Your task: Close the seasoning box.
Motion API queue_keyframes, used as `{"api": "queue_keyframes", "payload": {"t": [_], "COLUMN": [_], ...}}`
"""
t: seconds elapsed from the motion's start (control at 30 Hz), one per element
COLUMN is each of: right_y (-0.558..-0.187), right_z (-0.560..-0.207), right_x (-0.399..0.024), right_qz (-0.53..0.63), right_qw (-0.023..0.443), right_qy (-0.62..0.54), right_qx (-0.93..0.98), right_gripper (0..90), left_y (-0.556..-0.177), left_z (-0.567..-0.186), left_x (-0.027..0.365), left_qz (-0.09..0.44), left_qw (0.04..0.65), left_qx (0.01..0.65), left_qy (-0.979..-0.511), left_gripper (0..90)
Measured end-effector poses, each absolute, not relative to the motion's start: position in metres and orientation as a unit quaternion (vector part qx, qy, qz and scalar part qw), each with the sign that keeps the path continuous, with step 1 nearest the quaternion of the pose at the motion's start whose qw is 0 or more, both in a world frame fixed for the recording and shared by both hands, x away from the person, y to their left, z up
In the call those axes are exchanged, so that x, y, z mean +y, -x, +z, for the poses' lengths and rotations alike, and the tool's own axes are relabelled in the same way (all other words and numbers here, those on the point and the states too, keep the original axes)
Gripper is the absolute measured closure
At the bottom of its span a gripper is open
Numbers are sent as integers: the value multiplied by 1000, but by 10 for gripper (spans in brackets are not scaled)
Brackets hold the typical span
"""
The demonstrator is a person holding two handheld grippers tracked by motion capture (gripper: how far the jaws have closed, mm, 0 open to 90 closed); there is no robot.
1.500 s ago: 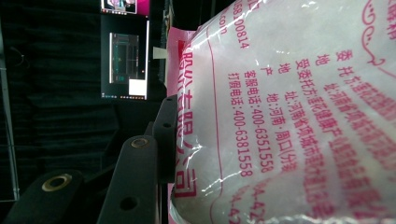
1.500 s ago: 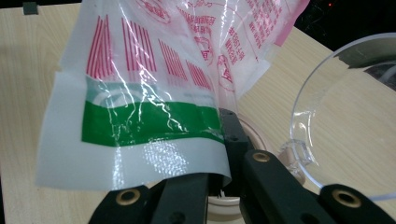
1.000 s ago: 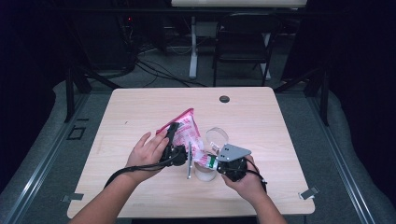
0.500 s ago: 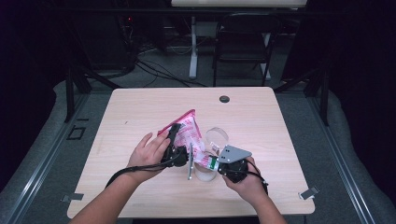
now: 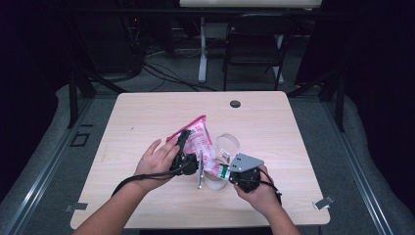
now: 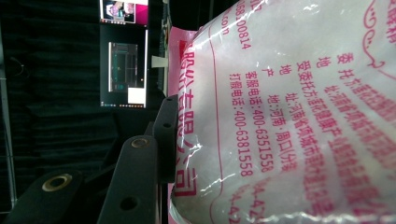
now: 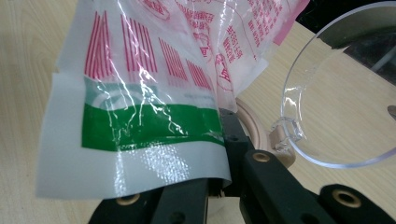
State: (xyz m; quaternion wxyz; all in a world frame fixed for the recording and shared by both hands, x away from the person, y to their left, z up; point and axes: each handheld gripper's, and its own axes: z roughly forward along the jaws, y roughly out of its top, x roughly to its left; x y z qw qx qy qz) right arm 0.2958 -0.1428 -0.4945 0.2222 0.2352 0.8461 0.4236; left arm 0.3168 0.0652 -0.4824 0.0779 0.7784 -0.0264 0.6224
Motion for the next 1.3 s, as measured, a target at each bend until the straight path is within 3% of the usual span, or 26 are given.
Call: {"api": "queue_keyframes", "payload": {"t": [1.3], "right_y": [-296], "right_z": [-496], "right_x": [-142], "right_qz": [424], "right_qw": [217], "right_qy": [-233], "right_qx": [848], "right_gripper": [900], "left_y": [-313], "left_z": [-477], "left_x": [63], "left_qz": [640], "left_qw": [76], "left_qx": [-40], "left_qy": [-764], "left_gripper": [615]}}
